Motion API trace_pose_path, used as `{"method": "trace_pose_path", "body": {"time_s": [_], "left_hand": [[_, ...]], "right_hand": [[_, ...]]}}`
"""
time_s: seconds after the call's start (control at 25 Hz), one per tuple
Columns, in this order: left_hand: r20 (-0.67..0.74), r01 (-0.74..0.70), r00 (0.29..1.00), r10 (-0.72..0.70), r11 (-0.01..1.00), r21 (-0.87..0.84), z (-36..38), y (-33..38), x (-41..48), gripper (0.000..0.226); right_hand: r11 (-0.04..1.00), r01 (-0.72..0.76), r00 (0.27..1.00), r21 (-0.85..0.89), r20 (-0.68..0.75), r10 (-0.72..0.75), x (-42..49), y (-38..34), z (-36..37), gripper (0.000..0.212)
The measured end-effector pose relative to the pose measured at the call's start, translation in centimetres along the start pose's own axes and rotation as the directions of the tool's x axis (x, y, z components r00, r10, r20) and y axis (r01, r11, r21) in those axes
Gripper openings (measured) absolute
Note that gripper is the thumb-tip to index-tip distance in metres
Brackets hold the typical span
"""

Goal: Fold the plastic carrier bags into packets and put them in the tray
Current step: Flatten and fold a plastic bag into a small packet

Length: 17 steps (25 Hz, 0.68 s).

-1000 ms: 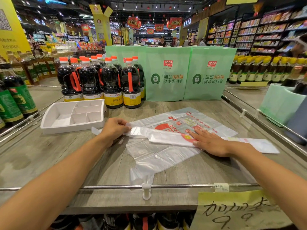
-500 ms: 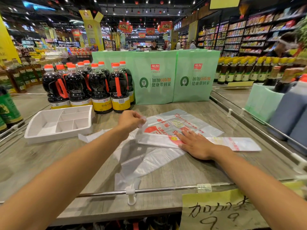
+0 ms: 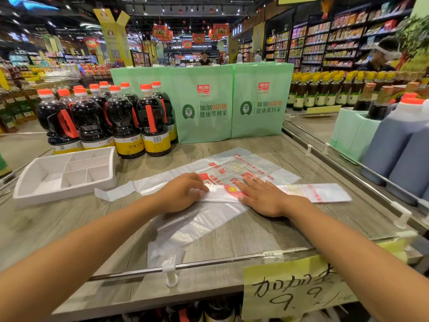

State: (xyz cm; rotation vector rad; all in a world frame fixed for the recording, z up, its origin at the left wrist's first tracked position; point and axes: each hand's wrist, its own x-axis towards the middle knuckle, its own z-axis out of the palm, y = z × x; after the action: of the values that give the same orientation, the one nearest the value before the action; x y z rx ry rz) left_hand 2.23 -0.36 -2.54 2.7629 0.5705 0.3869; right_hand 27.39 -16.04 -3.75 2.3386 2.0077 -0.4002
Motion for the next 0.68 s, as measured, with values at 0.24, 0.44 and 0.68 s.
{"method": "trace_pose_path", "body": {"time_s": [0.24,0.44,0.68], "left_hand": [[0.158,-0.025,0.987,0.014,0.998,0.066,1.2,-1.4,-1.0,0.047],[0.265,-0.061,0.963,0.037,0.995,0.081,1.2,-2.4,-0.6,0.05],[0.375,-0.071,0.927,0.022,0.99,0.118,0.9,-2.6,-0.1,0.053]], "right_hand": [[1.0,-0.005,1.0,-0.004,0.003,0.005,0.2,0.0,0.1,0.065],[1.0,-0.002,1.0,-0.02,0.015,0.003,0.3,0.1,0.0,0.065],[0.999,-0.012,1.0,-0.034,0.026,0.013,0.5,0.2,0.1,0.065]]}}
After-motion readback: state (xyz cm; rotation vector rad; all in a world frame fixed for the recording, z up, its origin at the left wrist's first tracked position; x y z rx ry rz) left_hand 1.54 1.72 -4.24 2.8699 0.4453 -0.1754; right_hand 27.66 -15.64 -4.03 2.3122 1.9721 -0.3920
